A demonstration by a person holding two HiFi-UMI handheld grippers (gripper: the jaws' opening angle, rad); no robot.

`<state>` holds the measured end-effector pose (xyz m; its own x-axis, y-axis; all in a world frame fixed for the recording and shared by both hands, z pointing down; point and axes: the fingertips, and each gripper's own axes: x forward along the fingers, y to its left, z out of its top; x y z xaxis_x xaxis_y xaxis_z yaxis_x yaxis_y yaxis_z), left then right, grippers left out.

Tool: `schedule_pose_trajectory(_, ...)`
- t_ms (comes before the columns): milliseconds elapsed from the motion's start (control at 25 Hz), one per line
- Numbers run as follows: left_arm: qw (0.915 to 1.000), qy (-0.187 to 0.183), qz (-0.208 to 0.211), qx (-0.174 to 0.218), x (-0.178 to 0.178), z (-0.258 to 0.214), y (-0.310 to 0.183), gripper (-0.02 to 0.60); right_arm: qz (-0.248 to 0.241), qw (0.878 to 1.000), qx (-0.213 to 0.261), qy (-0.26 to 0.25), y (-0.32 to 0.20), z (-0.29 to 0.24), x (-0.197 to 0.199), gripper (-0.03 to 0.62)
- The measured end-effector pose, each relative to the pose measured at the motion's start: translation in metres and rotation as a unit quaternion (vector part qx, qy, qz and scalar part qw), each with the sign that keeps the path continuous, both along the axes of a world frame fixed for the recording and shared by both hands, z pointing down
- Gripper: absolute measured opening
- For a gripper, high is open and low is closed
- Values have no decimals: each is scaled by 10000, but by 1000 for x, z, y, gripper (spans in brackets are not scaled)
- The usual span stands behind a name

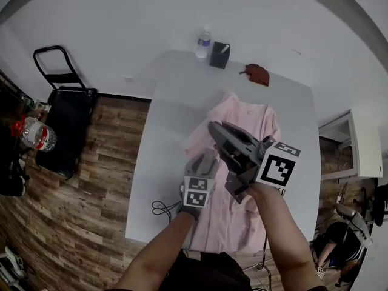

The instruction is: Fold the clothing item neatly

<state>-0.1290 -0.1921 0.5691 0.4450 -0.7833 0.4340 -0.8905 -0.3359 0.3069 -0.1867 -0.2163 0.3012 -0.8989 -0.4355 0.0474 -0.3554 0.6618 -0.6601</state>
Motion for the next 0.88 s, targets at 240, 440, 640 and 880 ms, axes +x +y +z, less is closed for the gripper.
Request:
schedule_pose_trajectory(240, 9998, 70, -154, -40, 14, 14, -42, 173, -141, 9994, 108, -284, -2, -22, 4, 26)
schedule_pose_trajectory(440, 9998, -17, -196, -30, 4, 17, -72, 26, -85, 9991, 199, -374, -11, -21, 20, 26)
schedule_pose_trajectory(640, 9975, -696, 86, -7, -32, 28, -93, 21, 303, 9982, 206, -464, -33, -12, 61, 26)
schedule_pose_trajectory(880, 9887, -1401, 511, 170, -59, 28, -110, 21, 630, 9972, 149, -386, -40, 5, 109, 26)
